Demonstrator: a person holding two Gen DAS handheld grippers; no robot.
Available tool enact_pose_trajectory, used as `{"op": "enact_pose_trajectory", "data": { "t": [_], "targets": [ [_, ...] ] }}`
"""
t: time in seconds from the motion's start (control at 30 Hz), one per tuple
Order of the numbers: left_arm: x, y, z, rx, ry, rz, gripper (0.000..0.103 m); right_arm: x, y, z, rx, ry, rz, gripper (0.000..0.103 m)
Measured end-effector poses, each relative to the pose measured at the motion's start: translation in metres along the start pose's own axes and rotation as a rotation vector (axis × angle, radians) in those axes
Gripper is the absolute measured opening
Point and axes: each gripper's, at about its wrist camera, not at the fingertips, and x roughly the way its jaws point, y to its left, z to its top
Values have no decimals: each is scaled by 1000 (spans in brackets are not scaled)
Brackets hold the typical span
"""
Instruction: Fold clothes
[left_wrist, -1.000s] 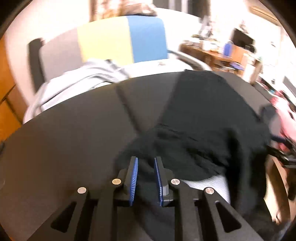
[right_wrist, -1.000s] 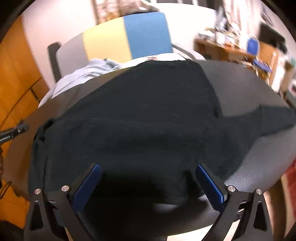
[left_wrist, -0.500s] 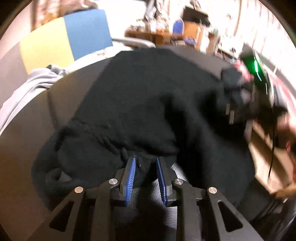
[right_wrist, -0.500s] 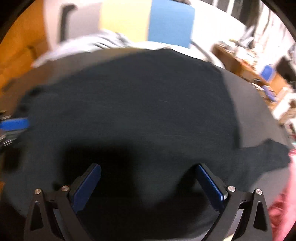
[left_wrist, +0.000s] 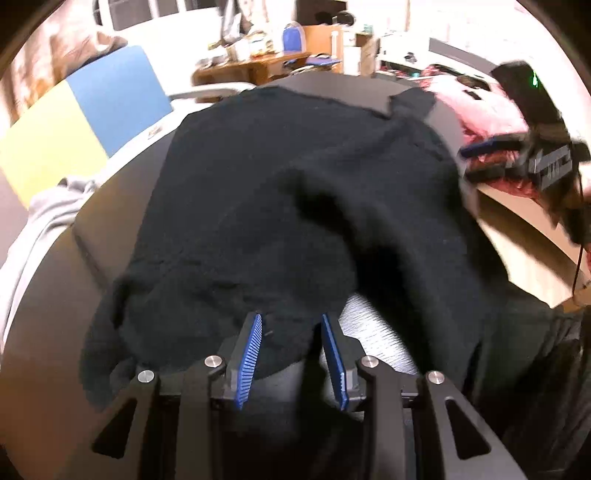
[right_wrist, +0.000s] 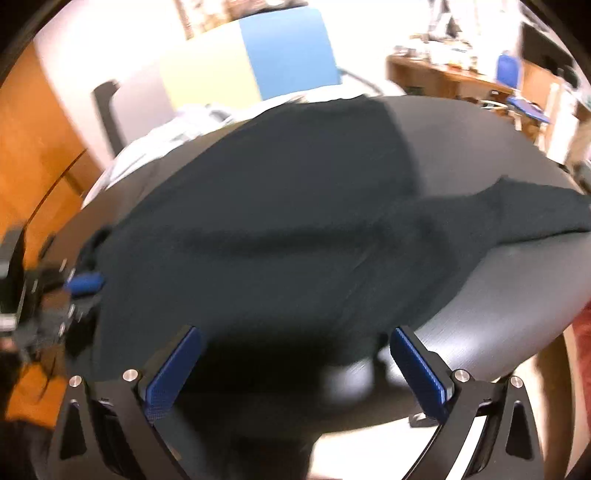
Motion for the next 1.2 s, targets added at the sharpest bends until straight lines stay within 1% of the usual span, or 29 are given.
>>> {"op": "enact_pose_trajectory", "data": {
  "t": [0.03, 0.1, 0.13, 0.17, 0.2, 0.23, 0.27, 0.3, 0.33, 0.37, 0.4, 0.43, 0.47, 0.5, 0.53, 0.63, 0.67, 0.77, 0.8, 0.83, 0.87, 0.93, 0.97, 1.03, 1.07, 1.17, 1.2],
  "targets": [
    [0, -3, 0, 18, -5, 8, 34, 0, 8, -5, -20, 5, 10, 102],
    [4, -8, -1, 49, 7, 25, 34, 1, 25, -15, -59, 16, 30, 91],
    [10, -12, -2, 74, 18, 32, 35, 2, 33, -20, -79, 21, 41, 91],
    [13, -16, -4, 100, 15, 43, 37, 2, 42, -25, -99, 26, 51, 88],
    [13, -20, -6, 124, -14, 63, 38, 3, 50, -30, -119, 32, 61, 81],
    [14, -21, -8, 130, -21, 77, 39, 3, 58, -35, -138, 37, 71, 76],
    [14, -21, -9, 122, -28, 79, 39, 2, 62, -37, -150, 43, 82, 60],
    [15, -19, -9, 117, -35, 79, 39, 0, 64, -38, -160, 49, 92, 49],
    [12, -18, -12, 113, -41, 72, 37, -2, 67, -38, -170, 55, 103, 42],
    [12, -17, -12, 105, -40, 54, 29, -3, 68, -38, -156, 67, 135, 25],
    [11, -16, -13, 98, -38, 38, 24, -1, 67, -37, -130, 77, 167, 15],
    [10, -14, -13, 90, -35, 32, 13, 1, 65, -36, -102, 87, 198, 14],
    [9, -12, -14, 82, -34, 35, 10, 3, 59, -35, -40, 95, 252, 14],
    [8, -9, -15, 65, -34, 30, 10, 6, 53, -35, 29, 104, 310, 13],
    [8, -3, -16, 23, -36, 4, 9, 9, 44, -35, 109, 113, 381, 12],
    [0, 20, -27, -146, -58, -85, 8, 18, 26, -45, 275, 142, 580, 12],
    [-4, 26, -33, -191, -70, -93, 8, 19, 27, -46, 280, 146, 594, 16],
    [-16, 43, -61, -329, -74, -80, 8, 22, 31, -47, 273, 153, 609, 15],
    [-20, 46, -68, -363, -80, -81, 8, 23, 32, -47, 270, 156, 614, 17],
    [-25, 45, -73, -382, -92, -83, 8, 24, 33, -47, 267, 158, 619, 20],
    [-30, 44, -77, -402, -105, -85, 8, 25, 35, -48, 264, 160, 624, 27],
    [-40, 42, -86, -443, -132, -93, 8, 27, 37, -48, 259, 165, 634, 29],
    [-44, 41, -88, -467, -147, -108, 8, 28, 39, -49, 256, 168, 639, 29],
    [-52, 40, -91, -514, -181, -138, 8, 27, 45, -46, 244, 200, 665, 16],
    [-59, 41, -94, -539, -205, -152, 8, 27, 53, -45, 217, 219, 672, 12],
    [-85, 44, -108, -603, -262, -179, 8, 29, 71, -45, 168, 258, 752, 11],
    [-94, 45, -113, -620, -279, -187, 8, 27, 75, -46, 174, 258, 790, 11]
  ]
}}
